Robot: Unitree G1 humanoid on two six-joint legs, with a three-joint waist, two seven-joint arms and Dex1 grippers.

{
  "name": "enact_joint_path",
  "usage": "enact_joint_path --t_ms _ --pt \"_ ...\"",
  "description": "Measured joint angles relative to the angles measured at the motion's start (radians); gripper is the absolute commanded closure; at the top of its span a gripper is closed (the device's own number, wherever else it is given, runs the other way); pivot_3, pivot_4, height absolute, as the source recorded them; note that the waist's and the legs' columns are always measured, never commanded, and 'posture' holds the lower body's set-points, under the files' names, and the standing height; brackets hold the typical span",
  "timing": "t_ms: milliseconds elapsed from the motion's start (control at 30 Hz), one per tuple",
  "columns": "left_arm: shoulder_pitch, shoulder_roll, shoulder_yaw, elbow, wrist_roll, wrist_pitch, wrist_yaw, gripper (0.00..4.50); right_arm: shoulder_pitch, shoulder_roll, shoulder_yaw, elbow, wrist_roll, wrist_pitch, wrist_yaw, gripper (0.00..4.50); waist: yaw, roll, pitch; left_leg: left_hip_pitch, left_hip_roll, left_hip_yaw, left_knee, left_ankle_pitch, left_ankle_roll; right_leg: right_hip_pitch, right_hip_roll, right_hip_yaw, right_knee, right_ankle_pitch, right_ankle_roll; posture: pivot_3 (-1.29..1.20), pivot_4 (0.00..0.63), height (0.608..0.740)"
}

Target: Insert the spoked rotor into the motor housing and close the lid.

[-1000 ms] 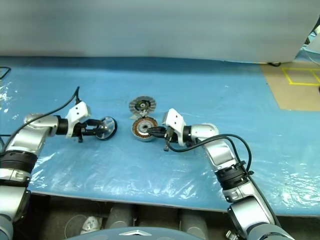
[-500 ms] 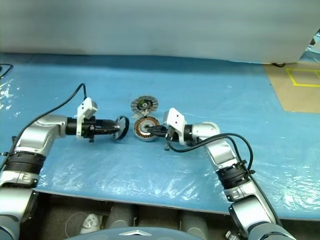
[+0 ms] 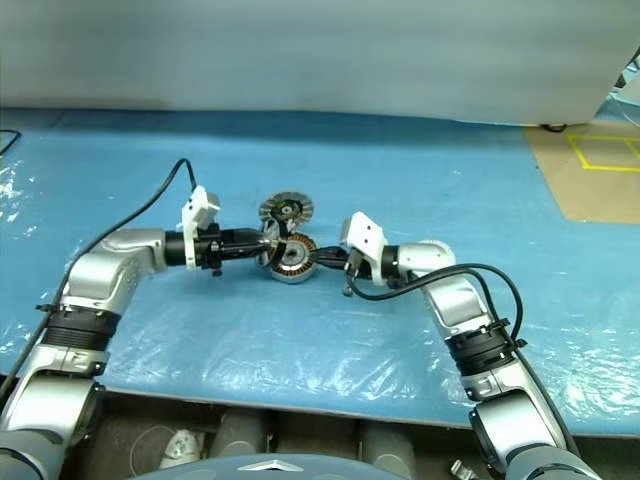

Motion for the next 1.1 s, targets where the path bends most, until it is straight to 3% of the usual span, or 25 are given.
enact_joint_path --t_ms 667,1100 --pt "-0.070 -0.041 -0.043 0.032 -0.021 0.072 -0.027 3.13 0.016 -0.009 0.001 0.000 -0.009 0.000 -0.004 4.50 0.000 0.000 0.000 0.000 0.000 0.000 0.000 0.000 0.000 0.000 0.000 0.000 0.000 0.000 0.000 0.00 0.150 0.740" --pt "-0.074 -0.042 -0.069 0.049 0.021 0.018 -0.019 3.13 0.016 -0.010 0.004 0.000 -0.012 -0.005 -0.007 4.50 0.000 0.000 0.000 0.000 0.000 0.000 0.000 0.000 0.001 0.000 0.000 0.000 0.000 0.000 0.000 0.00 0.150 0.740"
